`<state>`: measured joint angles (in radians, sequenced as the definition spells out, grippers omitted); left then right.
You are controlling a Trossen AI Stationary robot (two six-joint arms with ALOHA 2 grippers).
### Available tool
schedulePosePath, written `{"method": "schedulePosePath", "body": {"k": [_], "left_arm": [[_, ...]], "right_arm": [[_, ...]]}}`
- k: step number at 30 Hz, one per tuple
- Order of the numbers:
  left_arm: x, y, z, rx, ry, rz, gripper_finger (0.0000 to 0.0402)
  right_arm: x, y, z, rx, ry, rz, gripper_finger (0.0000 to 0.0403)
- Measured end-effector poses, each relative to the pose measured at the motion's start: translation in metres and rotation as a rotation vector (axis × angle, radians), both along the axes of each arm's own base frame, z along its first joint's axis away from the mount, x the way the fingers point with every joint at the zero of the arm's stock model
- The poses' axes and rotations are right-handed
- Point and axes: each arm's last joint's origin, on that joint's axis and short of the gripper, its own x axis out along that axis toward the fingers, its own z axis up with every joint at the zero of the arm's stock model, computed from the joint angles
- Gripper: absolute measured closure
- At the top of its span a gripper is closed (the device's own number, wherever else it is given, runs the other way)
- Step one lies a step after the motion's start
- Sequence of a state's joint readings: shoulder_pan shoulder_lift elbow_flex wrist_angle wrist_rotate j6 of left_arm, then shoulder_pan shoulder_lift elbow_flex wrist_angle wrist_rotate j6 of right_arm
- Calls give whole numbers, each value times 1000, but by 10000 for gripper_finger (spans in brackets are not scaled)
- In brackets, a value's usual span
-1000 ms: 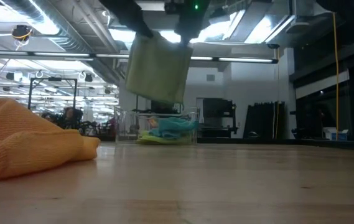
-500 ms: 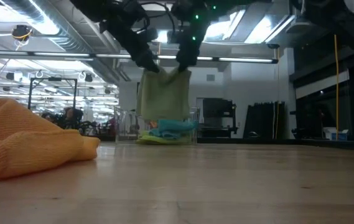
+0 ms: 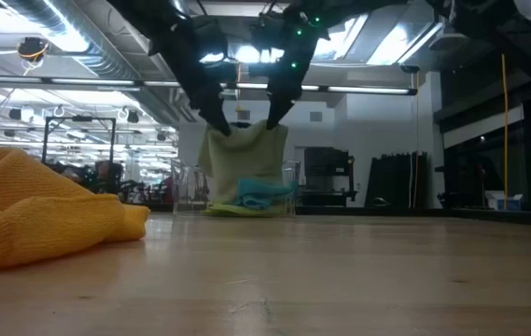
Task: Fold microfiber towels
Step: Put the green towel into the transparent bin
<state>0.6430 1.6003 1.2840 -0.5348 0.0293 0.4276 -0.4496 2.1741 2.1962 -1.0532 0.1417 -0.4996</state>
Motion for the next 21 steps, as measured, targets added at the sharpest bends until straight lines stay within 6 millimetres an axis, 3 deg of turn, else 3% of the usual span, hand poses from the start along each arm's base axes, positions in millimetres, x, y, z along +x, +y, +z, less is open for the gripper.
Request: {"method": "schedulePosePath", "body": {"k": [5,11,17,21], "left_arm": [[6,-14,-9,-182,-17,-10,401],[15,-33,-7,-297,-66,-39,401],[17,-35,-7,-280,-54,-40,401],[14,-30,-7,-279,-58,-26,401]], "right_arm": [[-3,10,-26,128,85,15,390],[-4,20,-42,176,149,21,396],[-4,20,-43,176,152,22,395],[-11,22,-31,149,170,9,395]]}}
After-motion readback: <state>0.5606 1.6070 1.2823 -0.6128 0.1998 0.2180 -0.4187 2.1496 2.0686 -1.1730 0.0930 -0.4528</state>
